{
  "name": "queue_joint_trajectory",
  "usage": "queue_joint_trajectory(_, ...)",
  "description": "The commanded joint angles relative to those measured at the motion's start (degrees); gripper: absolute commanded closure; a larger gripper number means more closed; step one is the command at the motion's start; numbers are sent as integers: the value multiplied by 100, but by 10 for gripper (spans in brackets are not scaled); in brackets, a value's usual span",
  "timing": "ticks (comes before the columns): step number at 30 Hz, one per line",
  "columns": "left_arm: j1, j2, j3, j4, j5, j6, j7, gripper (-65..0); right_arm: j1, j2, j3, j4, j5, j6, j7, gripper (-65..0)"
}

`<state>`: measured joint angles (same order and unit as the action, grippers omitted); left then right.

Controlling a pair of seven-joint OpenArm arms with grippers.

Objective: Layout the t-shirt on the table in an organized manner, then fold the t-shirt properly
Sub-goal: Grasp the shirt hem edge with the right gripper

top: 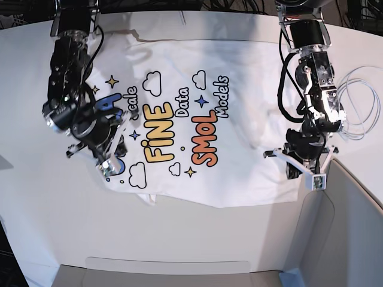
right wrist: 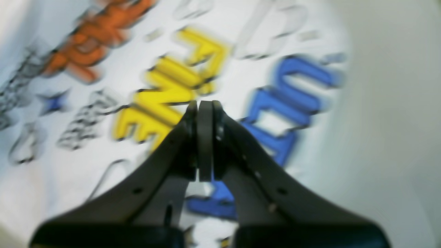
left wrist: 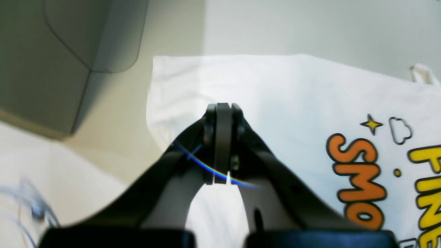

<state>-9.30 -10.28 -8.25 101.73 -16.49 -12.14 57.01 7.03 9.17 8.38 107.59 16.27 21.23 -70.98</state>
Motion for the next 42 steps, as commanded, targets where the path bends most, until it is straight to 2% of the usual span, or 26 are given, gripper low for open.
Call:
queue_joint_trajectory(1, 11, 83, -23, 214, -8, 5, 52, 0, 313, 125, 124, -188, 4, 8, 52, 0)
queue_joint_trajectory(4, 257, 294, -14, 398, -8, -3, 351, -34, 981, 160, 362, -1102, 12, 17, 52, -70)
queue_joint_trajectory(7, 407, 391, -6, 407, -8, -3, 422, -34, 1491, 160, 687, -1963, 21, 17, 52, -128)
queue_joint_trajectory(13, 688, 373, 258, 398, 1, -3, 422, -35, 2089, 160, 2050, -3520, 21, 26, 61, -134)
queue_joint_trajectory(17, 794, 356, 258, 389, 1, -3, 422, -36, 2396, 248, 2656, -4135, 21, 26, 61, -136)
queue_joint_trajectory(19, 838, 356, 302, 381, 10, -3, 430, -36, 2449, 283, 2648, -4311, 47, 26, 69, -136)
queue_joint_trajectory(24, 961, 356, 416, 372, 27, -3, 430, -36, 2467, 301, 2656, -4812, 830, 35, 69, -137)
queue_joint_trajectory(27, 1040, 356, 416, 372, 27, -3, 430, -36, 2510, 292, 2648, -5287, 1085, 35, 69, -137)
queue_joint_trajectory(29, 1040, 356, 416, 372, 27, -3, 430, -36, 2510, 292, 2665, -5533, 1120, 35, 131, -137)
queue_joint_trajectory(34, 1049, 356, 408, 372, 27, -3, 430, -36, 2458, 283, 2648, -5902, 1094, 35, 773, -137)
queue_joint_trajectory(39, 1119, 365, 408, 372, 27, -3, 430, -36, 2581, 239, 2648, -6333, 1111, 35, 878, -136)
queue_joint_trajectory(42, 1119, 373, 408, 372, 27, -3, 430, -36, 2625, 72, 2648, -6306, 1111, 35, 878, -133)
